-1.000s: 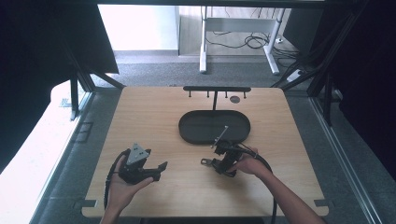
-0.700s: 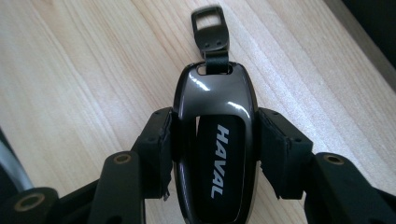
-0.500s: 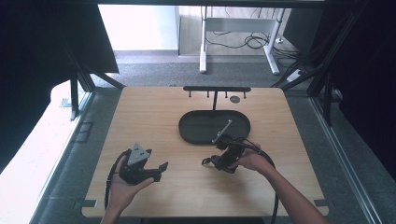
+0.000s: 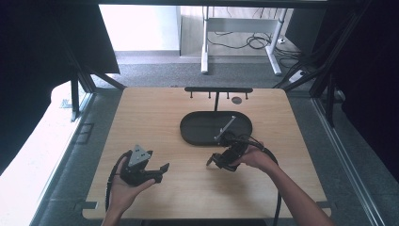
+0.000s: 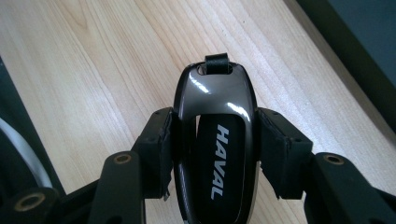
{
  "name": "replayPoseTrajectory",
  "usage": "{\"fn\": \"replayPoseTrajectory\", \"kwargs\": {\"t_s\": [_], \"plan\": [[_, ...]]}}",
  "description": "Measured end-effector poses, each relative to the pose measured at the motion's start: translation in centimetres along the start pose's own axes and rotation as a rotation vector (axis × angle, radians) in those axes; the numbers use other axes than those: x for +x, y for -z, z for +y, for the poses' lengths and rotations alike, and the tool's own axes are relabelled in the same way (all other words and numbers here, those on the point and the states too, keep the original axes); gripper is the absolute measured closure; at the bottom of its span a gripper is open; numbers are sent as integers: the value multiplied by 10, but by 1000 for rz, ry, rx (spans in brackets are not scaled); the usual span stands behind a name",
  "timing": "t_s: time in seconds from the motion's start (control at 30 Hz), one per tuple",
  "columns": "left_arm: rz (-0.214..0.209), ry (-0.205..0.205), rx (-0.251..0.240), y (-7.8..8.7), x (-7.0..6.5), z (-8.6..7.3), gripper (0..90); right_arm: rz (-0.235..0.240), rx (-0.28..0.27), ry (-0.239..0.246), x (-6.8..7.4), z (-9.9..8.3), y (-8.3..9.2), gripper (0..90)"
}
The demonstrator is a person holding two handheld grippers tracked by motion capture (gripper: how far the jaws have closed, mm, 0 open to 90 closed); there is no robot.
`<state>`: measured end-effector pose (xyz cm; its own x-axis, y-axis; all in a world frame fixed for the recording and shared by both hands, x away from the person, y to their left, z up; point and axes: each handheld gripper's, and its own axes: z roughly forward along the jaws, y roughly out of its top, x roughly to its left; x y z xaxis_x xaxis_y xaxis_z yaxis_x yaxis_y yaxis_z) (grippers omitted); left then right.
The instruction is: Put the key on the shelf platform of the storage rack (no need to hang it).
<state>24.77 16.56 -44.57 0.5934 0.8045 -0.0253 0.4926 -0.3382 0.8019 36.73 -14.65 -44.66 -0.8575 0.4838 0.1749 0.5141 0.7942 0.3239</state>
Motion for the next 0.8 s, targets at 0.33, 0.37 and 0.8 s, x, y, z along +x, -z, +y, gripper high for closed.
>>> {"fn": "replayPoseTrajectory", "kwargs": {"t_s": [0.33,0.37,0.8], "plan": [[-3,5,-9,2,1,0,245,7,-8,-2,-2,8,12,496],[-3,5,-10,3,1,0,246,7,-5,-4,-2,8,13,497],[-7,8,-11,3,1,0,245,0,-1,-12,-10,20,20,497]]}}
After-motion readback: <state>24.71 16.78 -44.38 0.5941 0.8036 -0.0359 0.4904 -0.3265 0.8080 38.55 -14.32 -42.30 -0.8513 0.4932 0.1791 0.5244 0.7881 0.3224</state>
